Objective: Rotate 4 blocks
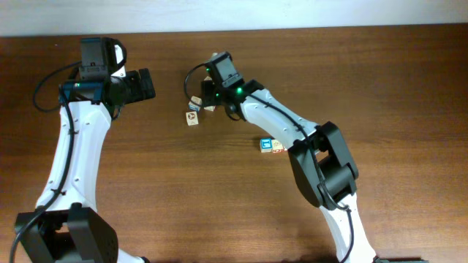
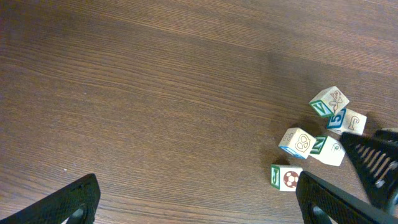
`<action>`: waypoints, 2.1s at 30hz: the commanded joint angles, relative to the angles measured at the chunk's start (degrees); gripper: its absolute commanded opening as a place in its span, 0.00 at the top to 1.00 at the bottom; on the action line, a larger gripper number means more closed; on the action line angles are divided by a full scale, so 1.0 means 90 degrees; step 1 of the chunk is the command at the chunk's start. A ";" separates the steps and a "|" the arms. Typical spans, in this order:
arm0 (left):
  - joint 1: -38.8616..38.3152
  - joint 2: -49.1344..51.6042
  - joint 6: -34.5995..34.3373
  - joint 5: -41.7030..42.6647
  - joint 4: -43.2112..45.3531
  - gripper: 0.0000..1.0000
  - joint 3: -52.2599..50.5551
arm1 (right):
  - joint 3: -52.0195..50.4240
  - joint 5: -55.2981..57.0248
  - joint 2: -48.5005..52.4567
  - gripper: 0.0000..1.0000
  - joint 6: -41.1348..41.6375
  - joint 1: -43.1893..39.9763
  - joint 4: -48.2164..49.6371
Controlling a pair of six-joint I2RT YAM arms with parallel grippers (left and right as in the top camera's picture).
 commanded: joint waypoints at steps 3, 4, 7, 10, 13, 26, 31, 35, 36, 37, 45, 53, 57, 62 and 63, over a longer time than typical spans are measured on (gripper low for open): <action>0.0000 0.0046 -0.0080 -0.0044 -0.0005 0.01 0.0097 | 0.0090 -0.0090 0.0197 0.42 0.0112 0.0313 0.0231; 0.0002 0.0046 -0.0080 -0.0046 -0.0005 0.01 0.0097 | 0.0087 -0.0090 0.0238 0.42 0.0112 0.0372 0.0306; 0.0000 0.0046 -0.0080 -0.0044 -0.0005 0.01 0.0097 | 0.0090 -0.0095 0.0306 0.42 0.0114 0.0449 0.0590; 0.0002 0.0046 -0.0080 -0.0046 -0.0005 0.01 0.0097 | 0.0090 -0.0328 0.0464 0.42 0.0165 0.0476 0.0719; 0.0002 0.0046 -0.0080 -0.0044 -0.0005 0.01 0.0097 | 0.0090 -0.0449 0.0614 0.42 0.0238 0.0476 0.0721; 0.0002 0.0046 -0.0080 -0.0046 -0.0005 0.01 0.0097 | 0.0092 -0.0022 0.0867 0.51 0.0333 0.0469 0.0797; 0.0002 0.0046 -0.0080 -0.0046 -0.0005 0.01 0.0097 | 0.0107 -0.0036 0.0789 0.66 0.0352 0.0325 0.0335; 0.0002 0.0046 -0.0080 -0.0044 -0.0005 0.01 0.0097 | 0.0182 -0.0012 0.0102 0.76 -0.0041 0.0291 -0.0029; 0.0002 0.0046 -0.0080 -0.0044 -0.0005 0.01 0.0097 | 0.0182 0.0017 -0.0126 0.77 -0.0109 0.0291 -0.0211; 0.0002 0.0046 -0.0080 -0.0046 -0.0005 0.01 0.0097 | 0.0182 0.0034 -0.0386 0.77 -0.0226 0.0291 -0.0410; 0.0002 0.0046 -0.0080 -0.0044 -0.0002 0.01 0.0097 | -0.0544 -0.0274 -0.1948 0.83 0.0899 0.0304 -0.4206; 0.0002 0.0046 -0.0080 -0.0046 -0.0005 0.01 0.0097 | -0.3053 0.0359 -0.1945 0.83 0.1496 0.0129 -0.2074; 0.0002 0.0046 -0.0080 -0.0046 -0.0005 0.01 0.0097 | -0.3050 0.0610 -0.1945 0.71 0.1496 0.0092 -0.2251; 0.0002 0.0046 -0.0080 -0.0046 -0.0010 0.01 0.0097 | -0.2861 0.0129 -0.1965 0.54 0.1256 -0.0032 -0.2334; 0.0002 0.0046 -0.0080 -0.0046 -0.0024 0.01 0.0097 | -0.2778 0.0126 -0.1965 0.53 0.1217 -0.0032 -0.2361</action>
